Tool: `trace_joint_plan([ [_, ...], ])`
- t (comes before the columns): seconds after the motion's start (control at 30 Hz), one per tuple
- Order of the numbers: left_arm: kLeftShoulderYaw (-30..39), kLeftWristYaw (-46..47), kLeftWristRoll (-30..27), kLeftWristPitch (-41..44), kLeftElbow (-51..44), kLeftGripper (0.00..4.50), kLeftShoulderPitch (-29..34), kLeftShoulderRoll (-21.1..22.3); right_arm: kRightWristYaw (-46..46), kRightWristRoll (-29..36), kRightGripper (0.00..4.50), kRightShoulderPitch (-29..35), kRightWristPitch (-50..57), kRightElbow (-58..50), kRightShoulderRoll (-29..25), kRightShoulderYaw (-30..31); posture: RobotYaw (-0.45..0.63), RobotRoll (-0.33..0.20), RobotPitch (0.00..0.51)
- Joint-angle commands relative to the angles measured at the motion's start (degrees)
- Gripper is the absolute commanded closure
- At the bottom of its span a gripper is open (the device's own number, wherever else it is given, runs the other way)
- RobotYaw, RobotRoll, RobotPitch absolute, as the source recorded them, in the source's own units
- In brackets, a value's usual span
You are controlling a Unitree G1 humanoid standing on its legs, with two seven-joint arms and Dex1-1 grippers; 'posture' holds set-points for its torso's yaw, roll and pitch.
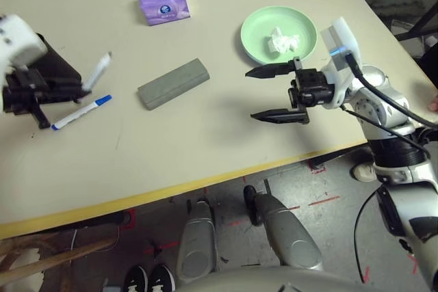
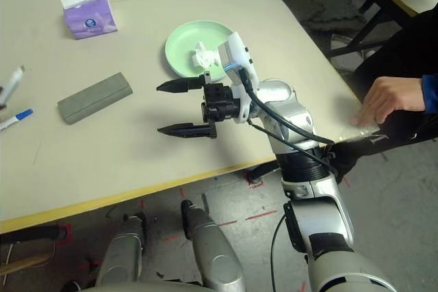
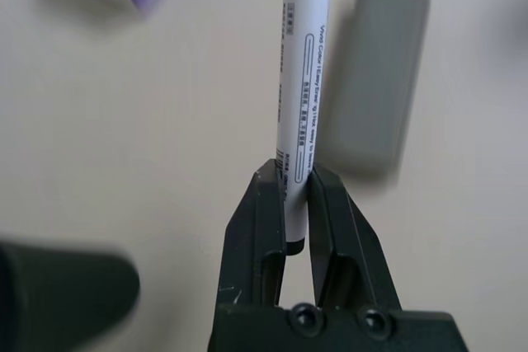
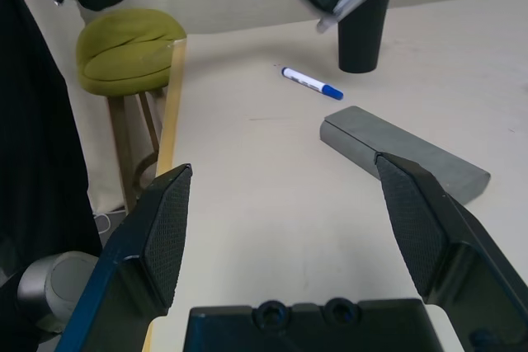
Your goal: Organize and tidy the items on the table.
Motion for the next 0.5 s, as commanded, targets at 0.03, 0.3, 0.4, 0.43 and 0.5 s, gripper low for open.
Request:
trace_joint_plan([
  [0.03, 7.3, 7.5, -5.4, 4.2, 1.0, 4.22, -6.4, -2.1, 0.5, 0.1, 0.0, 0.5, 0.1, -0.6, 0.0, 0.1, -0.09, 0.0, 0.296],
  [0.3, 15.2, 20.7, -0.7, -8.5, 12.4, 4.22, -5.6, -3.7, 0.1, -0.1, 0.0, 0.0, -0.1, -0.2, 0.2, 0.0, -0.09, 0.0, 0.287],
  [0.4, 15.8, 23.7, 1.7, -15.5, 16.6, 4.22, -2.1, -5.0, -0.3, -0.1, 0.0, -0.1, 0.0, -0.1, 0.2, -0.2, -0.09, 0.0, 0.287],
  [0.43, 15.8, 24.9, 2.1, -17.8, 18.2, 4.22, -1.6, -5.5, -0.5, -0.1, 0.0, -0.2, 0.0, -0.1, 0.1, -0.3, -0.09, 0.0, 0.287],
  [0.5, 15.3, 27.0, 3.0, -22.4, 21.7, 4.22, -1.4, -6.6, -0.8, -0.1, 0.0, -0.2, 0.1, 0.0, 0.1, -0.4, -0.09, 0.0, 0.287],
])
